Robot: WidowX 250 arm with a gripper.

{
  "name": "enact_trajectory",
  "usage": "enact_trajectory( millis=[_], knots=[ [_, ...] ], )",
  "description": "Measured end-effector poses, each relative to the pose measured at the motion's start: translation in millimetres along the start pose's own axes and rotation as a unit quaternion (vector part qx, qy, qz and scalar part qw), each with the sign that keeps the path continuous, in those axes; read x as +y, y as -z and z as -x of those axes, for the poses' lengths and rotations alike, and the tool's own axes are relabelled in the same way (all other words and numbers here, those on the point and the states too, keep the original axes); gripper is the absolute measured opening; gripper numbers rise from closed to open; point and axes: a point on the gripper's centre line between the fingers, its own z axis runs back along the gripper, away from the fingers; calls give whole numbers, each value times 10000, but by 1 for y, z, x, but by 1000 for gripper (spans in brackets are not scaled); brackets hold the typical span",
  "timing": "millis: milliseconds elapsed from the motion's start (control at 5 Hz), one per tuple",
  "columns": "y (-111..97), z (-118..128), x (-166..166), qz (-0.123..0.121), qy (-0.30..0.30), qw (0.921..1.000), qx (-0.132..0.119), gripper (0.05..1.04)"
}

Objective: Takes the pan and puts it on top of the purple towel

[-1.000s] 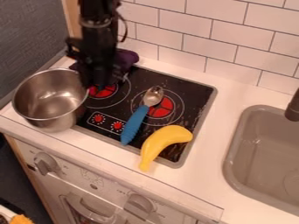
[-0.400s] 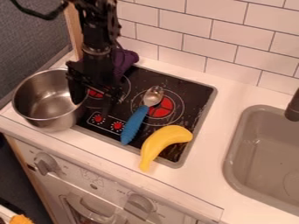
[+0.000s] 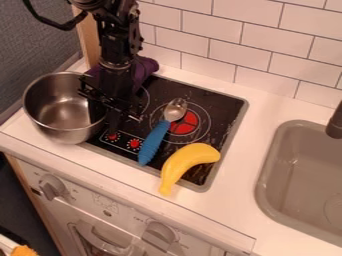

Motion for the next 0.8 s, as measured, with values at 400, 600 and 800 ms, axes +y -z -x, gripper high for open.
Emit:
enact_trajectory(
  millis=[400, 600, 800],
  knots=[
    [-13, 7, -6, -30, 15, 9998, -217, 84],
    [-28, 11, -6, -12, -7, 9994, -347, 81],
    [-51, -3, -1, 4, -36, 9986, -526, 81]
  ],
)
